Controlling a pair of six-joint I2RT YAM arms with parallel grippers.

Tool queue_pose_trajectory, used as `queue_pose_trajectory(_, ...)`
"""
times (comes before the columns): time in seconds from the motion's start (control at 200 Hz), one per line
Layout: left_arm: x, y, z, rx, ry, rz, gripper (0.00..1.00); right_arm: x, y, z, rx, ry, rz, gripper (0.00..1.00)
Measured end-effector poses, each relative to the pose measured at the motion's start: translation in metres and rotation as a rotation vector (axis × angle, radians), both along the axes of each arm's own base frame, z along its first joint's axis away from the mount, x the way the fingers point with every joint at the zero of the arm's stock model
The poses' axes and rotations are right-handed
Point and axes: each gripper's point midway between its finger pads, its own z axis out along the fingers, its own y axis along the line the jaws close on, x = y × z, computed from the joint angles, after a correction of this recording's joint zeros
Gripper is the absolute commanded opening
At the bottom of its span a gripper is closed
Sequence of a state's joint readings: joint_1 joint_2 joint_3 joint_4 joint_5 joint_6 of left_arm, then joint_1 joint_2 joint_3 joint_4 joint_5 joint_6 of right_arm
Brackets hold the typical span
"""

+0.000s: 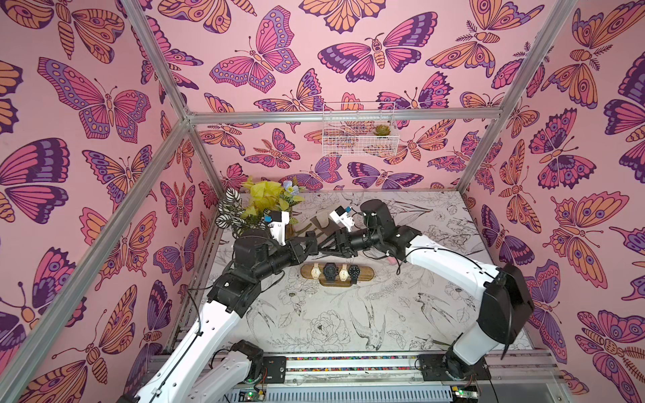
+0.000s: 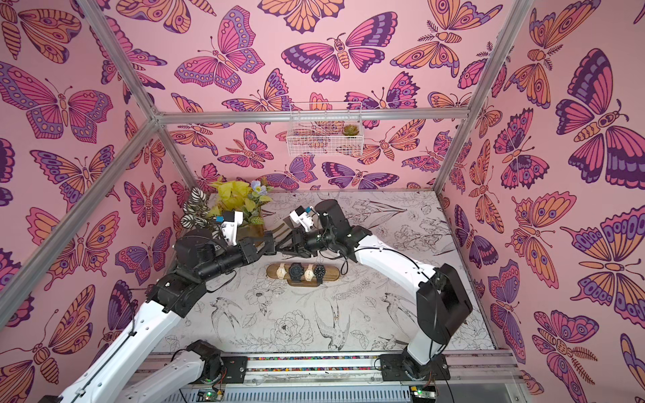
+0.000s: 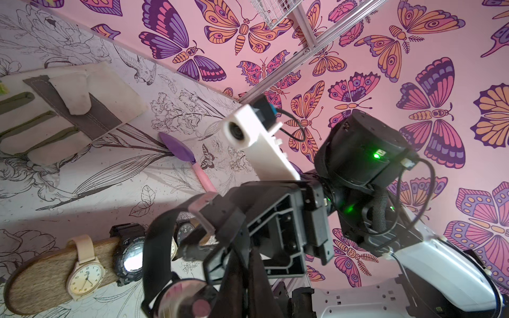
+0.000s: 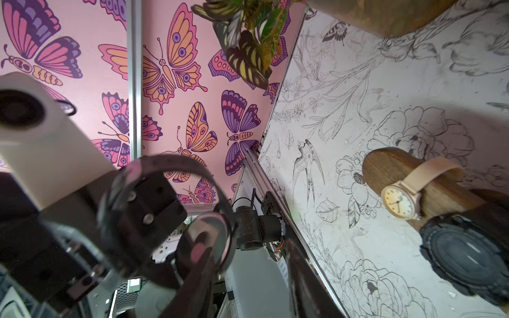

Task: Place watch on stand
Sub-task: Pick up the watch at the center of the board.

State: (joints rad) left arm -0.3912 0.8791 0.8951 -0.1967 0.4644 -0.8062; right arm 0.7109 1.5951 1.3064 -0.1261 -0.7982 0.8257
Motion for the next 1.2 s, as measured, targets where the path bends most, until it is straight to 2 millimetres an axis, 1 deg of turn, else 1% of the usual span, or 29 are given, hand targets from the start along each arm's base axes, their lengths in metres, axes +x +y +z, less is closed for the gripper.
queue_pose_trajectory(0.095, 0.004, 0.005, 0.007, -0.049, 0.013, 0.013, 0.0, -0.005, -0.017, 0.016, -0.005, -0.131, -0.021, 0.44)
queue_pose_trajectory(0.165, 0.006, 0.008, 0.01, -0.081, 0.019, 0.015, 0.0, -0.011, -0.028, 0.028, -0.003, -0.231, -0.029, 0.46)
queue_pose_trajectory(0.235, 0.007, 0.008, 0.012, -0.105, 0.03, 0.013, 0.0, -0.015, -0.036, 0.034, -0.006, -0.316, -0.038, 0.48)
queue_pose_trajectory(0.3, 0.008, 0.007, 0.013, -0.121, 0.041, 0.007, 0.0, -0.019, -0.038, 0.036, -0.021, -0.393, -0.037, 0.48)
queue_pose_trajectory(0.35, 0.008, 0.006, 0.013, -0.133, 0.05, 0.001, 0.0, -0.023, -0.035, 0.035, -0.04, -0.449, -0.026, 0.48)
queue_pose_trajectory(0.466, 0.007, 0.004, 0.013, -0.159, 0.073, -0.011, 0.0, -0.041, -0.018, 0.025, -0.091, -0.578, 0.04, 0.48)
queue_pose_trajectory(0.531, 0.007, 0.002, 0.013, -0.175, 0.083, -0.018, 0.0, -0.045, -0.011, 0.02, -0.109, -0.627, 0.07, 0.48)
queue_pose_trajectory(0.611, 0.006, 0.001, 0.012, -0.19, 0.1, -0.024, 0.0, -0.041, -0.008, 0.014, -0.136, -0.673, 0.077, 0.48)
queue_pose_trajectory(0.681, 0.005, 0.0, 0.012, -0.203, 0.112, -0.026, 0.0, -0.036, -0.007, 0.012, -0.148, -0.714, 0.073, 0.47)
queue_pose_trajectory(0.931, 0.005, -0.003, 0.01, -0.236, 0.154, -0.039, 0.0, -0.025, -0.003, 0.026, -0.128, -0.848, 0.051, 0.46)
queue_pose_trajectory(1.197, 0.006, -0.006, 0.01, -0.258, 0.175, -0.055, 0.0, -0.02, 0.007, 0.028, -0.105, -0.865, 0.059, 0.46)
